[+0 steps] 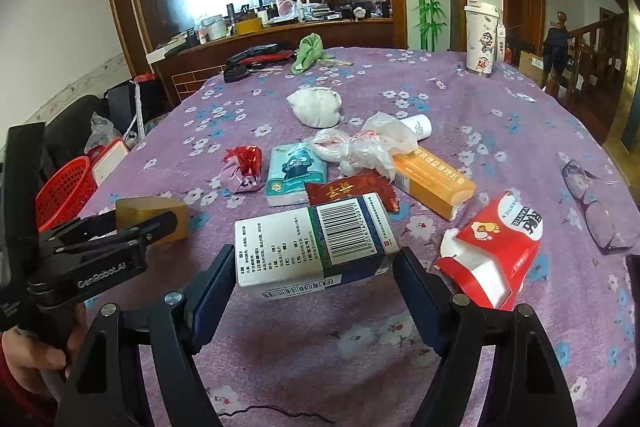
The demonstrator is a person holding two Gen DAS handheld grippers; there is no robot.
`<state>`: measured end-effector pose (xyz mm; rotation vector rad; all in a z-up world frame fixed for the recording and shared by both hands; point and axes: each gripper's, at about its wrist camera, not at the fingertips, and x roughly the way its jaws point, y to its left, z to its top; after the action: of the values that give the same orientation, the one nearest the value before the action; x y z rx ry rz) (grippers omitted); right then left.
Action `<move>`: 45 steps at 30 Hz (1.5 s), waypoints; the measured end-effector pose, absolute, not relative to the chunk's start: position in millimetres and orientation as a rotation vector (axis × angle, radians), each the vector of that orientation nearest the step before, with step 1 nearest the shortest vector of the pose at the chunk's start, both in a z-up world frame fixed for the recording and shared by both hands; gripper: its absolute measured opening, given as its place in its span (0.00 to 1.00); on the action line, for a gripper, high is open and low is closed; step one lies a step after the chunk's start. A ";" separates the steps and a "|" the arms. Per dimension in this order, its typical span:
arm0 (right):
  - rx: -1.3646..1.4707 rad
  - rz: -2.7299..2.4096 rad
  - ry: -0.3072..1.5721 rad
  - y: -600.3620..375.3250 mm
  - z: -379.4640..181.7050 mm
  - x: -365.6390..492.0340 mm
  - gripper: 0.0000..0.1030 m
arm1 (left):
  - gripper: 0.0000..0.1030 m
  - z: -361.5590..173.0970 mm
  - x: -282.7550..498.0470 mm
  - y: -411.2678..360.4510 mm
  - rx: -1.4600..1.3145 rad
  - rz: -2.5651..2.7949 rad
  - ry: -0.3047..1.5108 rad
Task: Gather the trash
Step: 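Grasp the yellow container with the left gripper while the right gripper grasps the white-blue medicine box, then carry the yellow container and white-blue box to the red basket with both grippers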
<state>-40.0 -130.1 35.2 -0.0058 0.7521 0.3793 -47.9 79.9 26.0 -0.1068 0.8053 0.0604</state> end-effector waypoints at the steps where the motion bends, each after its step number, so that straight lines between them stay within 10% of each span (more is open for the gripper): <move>1: -0.009 0.383 0.754 -129.6 34.9 -40.5 0.80 | 0.62 24.9 -47.3 80.3 -0.108 0.059 0.812; 45: -0.042 0.516 0.762 -73.5 61.6 -54.0 0.80 | 0.62 69.2 -108.6 135.0 -0.187 0.114 0.686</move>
<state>-54.0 -73.5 61.6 -0.0416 0.7625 0.5158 -108.6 135.0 69.2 -0.1866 0.6865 0.1142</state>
